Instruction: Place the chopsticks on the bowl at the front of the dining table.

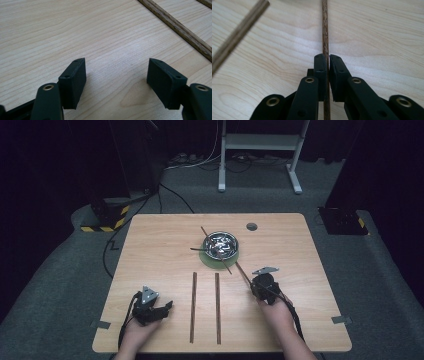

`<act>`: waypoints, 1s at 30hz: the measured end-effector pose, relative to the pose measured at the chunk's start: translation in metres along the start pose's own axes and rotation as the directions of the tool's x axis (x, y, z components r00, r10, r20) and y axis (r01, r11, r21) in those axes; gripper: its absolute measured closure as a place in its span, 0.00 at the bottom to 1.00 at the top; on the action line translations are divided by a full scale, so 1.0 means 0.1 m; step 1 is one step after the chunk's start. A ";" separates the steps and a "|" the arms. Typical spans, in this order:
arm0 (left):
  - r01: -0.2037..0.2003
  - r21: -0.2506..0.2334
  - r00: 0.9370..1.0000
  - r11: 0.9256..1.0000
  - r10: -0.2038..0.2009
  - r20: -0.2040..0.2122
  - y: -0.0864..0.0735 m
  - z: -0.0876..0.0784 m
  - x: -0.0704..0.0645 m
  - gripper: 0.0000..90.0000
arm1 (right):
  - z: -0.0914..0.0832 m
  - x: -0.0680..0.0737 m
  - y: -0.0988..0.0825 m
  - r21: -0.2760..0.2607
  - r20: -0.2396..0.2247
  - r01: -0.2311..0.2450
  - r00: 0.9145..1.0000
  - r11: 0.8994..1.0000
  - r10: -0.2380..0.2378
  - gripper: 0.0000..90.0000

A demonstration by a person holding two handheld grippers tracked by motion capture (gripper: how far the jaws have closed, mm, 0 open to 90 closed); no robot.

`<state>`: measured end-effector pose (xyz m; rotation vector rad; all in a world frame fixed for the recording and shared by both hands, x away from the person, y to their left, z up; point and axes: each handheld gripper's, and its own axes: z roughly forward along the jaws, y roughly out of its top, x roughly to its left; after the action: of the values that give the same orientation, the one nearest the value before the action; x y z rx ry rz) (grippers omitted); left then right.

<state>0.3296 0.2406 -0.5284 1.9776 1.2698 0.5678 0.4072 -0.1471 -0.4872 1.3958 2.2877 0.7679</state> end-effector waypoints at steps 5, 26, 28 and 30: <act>-0.002 0.001 1.000 1.000 0.002 0.001 0.00 0.00 0.00 0.35 | -0.08 -0.03 0.03 -0.021 -0.002 -0.017 1.000 1.000 0.017 0.94; -0.007 0.002 1.000 1.000 0.007 0.003 0.00 0.00 0.01 0.35 | -0.30 0.06 0.26 -0.096 0.012 0.013 1.000 0.995 -0.012 0.94; -0.007 0.003 1.000 1.000 0.007 0.003 0.00 0.00 0.01 0.35 | -0.31 0.07 0.32 -0.108 0.013 0.020 1.000 0.994 -0.019 0.94; -0.006 0.003 1.000 1.000 0.006 0.003 0.00 0.00 0.01 0.35 | -0.30 0.09 0.39 -0.116 0.015 0.027 1.000 0.993 -0.025 0.94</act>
<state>0.3300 0.2409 -0.5282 1.9847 1.2634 0.5664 0.4138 -0.1328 -0.4404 1.3126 2.2087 0.8658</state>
